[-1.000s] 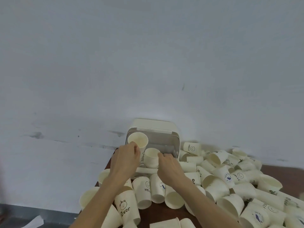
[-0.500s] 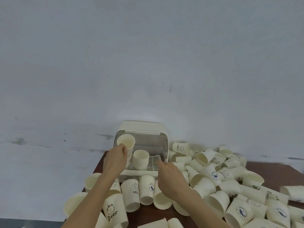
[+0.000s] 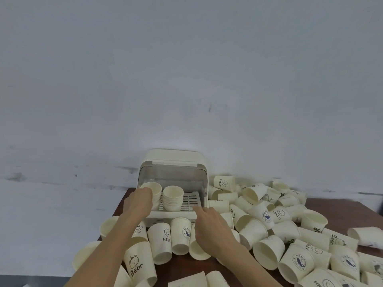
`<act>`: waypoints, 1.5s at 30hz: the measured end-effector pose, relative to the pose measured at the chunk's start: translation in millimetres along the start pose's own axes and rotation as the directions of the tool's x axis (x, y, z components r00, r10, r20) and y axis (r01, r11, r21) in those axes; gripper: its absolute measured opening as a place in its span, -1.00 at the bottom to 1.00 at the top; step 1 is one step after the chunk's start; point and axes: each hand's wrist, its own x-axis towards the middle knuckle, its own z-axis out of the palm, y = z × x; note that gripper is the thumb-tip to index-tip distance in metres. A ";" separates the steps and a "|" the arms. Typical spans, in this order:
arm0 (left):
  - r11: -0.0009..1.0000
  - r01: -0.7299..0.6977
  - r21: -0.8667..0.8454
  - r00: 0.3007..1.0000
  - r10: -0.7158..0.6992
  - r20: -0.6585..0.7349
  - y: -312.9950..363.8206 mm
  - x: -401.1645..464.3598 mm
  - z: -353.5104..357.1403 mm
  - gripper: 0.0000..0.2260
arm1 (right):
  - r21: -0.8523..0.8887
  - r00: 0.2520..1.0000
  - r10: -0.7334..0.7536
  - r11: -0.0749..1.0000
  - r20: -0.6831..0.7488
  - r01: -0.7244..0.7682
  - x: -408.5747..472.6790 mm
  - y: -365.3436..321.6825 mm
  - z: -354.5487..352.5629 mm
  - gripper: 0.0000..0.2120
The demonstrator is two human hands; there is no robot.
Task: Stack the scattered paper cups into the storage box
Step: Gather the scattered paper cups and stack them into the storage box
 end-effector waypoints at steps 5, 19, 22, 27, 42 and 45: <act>1.000 -0.021 0.003 0.998 0.020 0.051 2.9 -2.8 1.3 -0.72 | -0.009 1.000 -0.008 1.000 0.000 0.008 -5.6 -0.7 2.8 -0.61; 0.892 -0.202 -0.404 0.979 0.168 -0.118 30.9 -128.2 -29.7 -0.71 | 0.242 0.997 0.017 0.970 -0.077 0.002 -48.6 5.1 -1.5 -0.69; 0.862 -0.193 -0.468 0.980 0.145 -0.138 31.4 -156.2 -32.7 -0.68 | 0.284 0.996 0.014 0.959 -0.084 0.010 -60.8 9.4 -3.9 -0.64; 0.796 -0.194 -0.573 0.979 0.116 -0.170 35.0 -190.4 -35.3 -0.71 | 0.309 0.996 0.046 0.951 -0.082 -0.019 -76.5 21.2 -2.9 -0.59; 0.789 -0.327 -0.520 0.942 0.317 -0.111 79.1 -201.0 -28.1 -0.75 | 0.342 0.982 0.170 0.930 -0.080 -0.133 -104.8 68.6 -12.5 -0.61; 0.781 -0.388 -0.490 0.914 0.395 -0.095 94.1 -195.3 -30.9 -0.73 | 0.340 0.976 0.199 0.927 -0.088 -0.158 -110.8 81.8 -15.4 -0.61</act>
